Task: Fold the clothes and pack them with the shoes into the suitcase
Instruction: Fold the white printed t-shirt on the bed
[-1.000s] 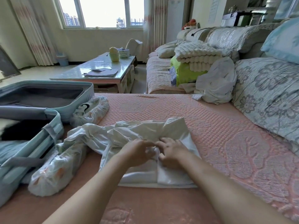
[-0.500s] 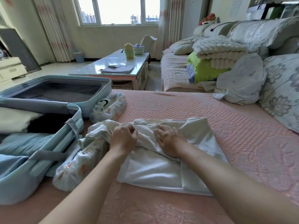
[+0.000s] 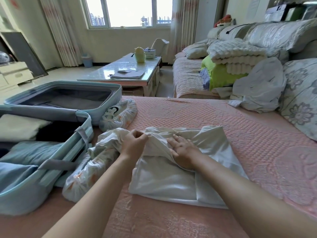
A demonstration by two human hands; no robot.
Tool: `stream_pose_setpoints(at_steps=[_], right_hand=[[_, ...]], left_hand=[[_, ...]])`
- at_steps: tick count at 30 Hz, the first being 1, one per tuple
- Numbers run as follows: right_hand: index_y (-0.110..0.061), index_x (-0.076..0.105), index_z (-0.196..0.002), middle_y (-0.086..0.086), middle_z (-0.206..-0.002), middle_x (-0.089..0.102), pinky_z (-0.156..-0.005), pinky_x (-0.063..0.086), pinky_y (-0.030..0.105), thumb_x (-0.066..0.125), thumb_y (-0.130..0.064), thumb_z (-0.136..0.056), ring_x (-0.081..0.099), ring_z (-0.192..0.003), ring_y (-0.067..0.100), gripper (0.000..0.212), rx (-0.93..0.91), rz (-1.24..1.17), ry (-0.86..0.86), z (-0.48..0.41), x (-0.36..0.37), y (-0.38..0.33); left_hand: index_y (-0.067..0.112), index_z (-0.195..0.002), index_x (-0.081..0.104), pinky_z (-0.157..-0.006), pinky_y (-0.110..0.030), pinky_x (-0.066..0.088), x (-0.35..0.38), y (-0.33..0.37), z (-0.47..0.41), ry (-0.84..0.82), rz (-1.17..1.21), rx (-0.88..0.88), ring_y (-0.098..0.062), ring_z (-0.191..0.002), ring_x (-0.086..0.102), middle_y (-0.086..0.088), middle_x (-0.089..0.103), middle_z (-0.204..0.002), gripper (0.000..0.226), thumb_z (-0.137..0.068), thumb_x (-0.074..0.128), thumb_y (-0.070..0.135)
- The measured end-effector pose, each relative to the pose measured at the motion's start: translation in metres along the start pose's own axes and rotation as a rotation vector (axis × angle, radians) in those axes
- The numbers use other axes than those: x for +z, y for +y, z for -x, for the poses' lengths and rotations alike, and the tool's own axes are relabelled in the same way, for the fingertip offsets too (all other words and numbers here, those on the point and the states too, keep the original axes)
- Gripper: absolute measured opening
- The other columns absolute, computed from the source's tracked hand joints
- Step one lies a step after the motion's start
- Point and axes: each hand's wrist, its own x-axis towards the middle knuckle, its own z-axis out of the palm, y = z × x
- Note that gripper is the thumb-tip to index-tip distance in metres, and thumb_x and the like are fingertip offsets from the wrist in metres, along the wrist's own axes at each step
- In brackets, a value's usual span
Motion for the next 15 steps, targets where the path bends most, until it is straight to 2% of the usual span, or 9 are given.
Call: stream_pose_setpoints(at_steps=[1,2,4,5,7,8,9,12,15], right_hand=[[-0.035,0.02,-0.159,0.001,-0.169,0.005,-0.125,0.004,0.042,0.036,-0.046,-0.102,0.006,-0.155,0.019,0.06,-0.002,-0.012,-0.006,0.001,-0.002,0.0],[-0.039,0.02,-0.158,0.0,-0.169,0.004,-0.125,0.003,0.043,0.039,-0.049,-0.1,0.005,-0.155,0.019,0.062,-0.008,-0.017,-0.017,0.001,-0.003,-0.001],[-0.046,0.02,-0.156,-0.001,-0.169,0.002,-0.124,0.001,0.046,0.045,-0.056,-0.095,0.002,-0.155,0.019,0.067,-0.036,0.007,-0.056,0.003,-0.004,-0.003],[-0.048,0.019,-0.156,-0.002,-0.169,0.0,-0.124,0.0,0.048,0.048,-0.059,-0.093,0.0,-0.155,0.019,0.07,-0.05,0.031,-0.079,0.004,-0.004,-0.003],[-0.05,0.02,-0.155,-0.001,-0.169,0.0,-0.123,-0.002,0.049,0.052,-0.064,-0.089,-0.002,-0.155,0.019,0.075,-0.062,0.057,-0.113,0.004,-0.005,-0.003],[-0.05,0.022,-0.155,-0.001,-0.169,0.001,-0.123,-0.002,0.049,0.055,-0.065,-0.086,-0.001,-0.155,0.019,0.078,-0.06,0.052,-0.121,0.003,-0.007,-0.003],[-0.049,0.025,-0.154,-0.001,-0.169,0.004,-0.123,-0.002,0.05,0.058,-0.065,-0.085,0.0,-0.155,0.019,0.079,-0.057,0.038,-0.121,0.002,-0.009,-0.004],[-0.044,0.041,-0.147,-0.001,-0.164,0.025,-0.122,0.01,0.05,0.056,-0.057,-0.089,0.018,-0.151,0.02,0.061,-0.05,-0.022,-0.019,-0.006,-0.011,-0.004],[-0.036,0.053,-0.139,-0.002,-0.148,0.047,-0.111,0.03,0.042,0.045,-0.038,-0.1,0.04,-0.135,0.024,0.04,-0.018,-0.049,0.192,-0.014,-0.012,-0.001]], left_hand=[[0.013,-0.076,0.06,-0.065,-0.03,0.048,-0.005,-0.002,0.003,-0.03,0.022,0.01,-0.019,-0.067,0.056,-0.003,0.062,-0.068,0.011,-0.085,0.064,0.007],[0.015,-0.078,0.058,-0.061,-0.026,0.046,-0.011,-0.004,0.004,-0.067,-0.062,0.043,-0.018,-0.064,0.056,-0.003,0.062,-0.068,0.013,-0.085,0.064,0.006],[0.023,-0.086,0.056,-0.055,-0.021,0.042,-0.028,-0.008,0.005,-0.185,-0.444,0.094,-0.012,-0.06,0.057,0.002,0.065,-0.069,0.016,-0.086,0.063,0.009],[0.026,-0.09,0.057,-0.055,-0.021,0.043,-0.036,-0.009,0.006,-0.255,-0.585,0.075,-0.01,-0.061,0.06,0.004,0.067,-0.07,0.017,-0.085,0.062,0.011],[0.027,-0.094,0.063,-0.066,-0.024,0.051,-0.044,-0.008,0.01,-0.371,-0.814,0.03,-0.012,-0.073,0.067,0.005,0.072,-0.078,0.017,-0.083,0.058,0.015],[0.027,-0.096,0.065,-0.073,-0.026,0.052,-0.043,-0.007,0.011,-0.352,-0.945,0.057,-0.014,-0.083,0.067,0.006,0.073,-0.088,0.019,-0.083,0.057,0.017],[0.027,-0.099,0.067,-0.078,-0.027,0.05,-0.039,-0.006,0.01,-0.256,-1.029,0.12,-0.018,-0.092,0.065,0.004,0.071,-0.098,0.021,-0.085,0.056,0.017],[0.022,-0.106,0.067,-0.082,-0.032,0.047,-0.017,0.001,-0.003,0.023,-0.899,0.37,-0.025,-0.102,0.062,-0.003,0.066,-0.109,0.029,-0.09,0.05,0.006],[0.02,-0.122,0.062,-0.089,-0.038,0.049,0.008,-0.007,-0.021,-0.041,-0.922,0.467,-0.026,-0.11,0.058,-0.005,0.063,-0.117,0.041,-0.091,0.044,-0.001]])
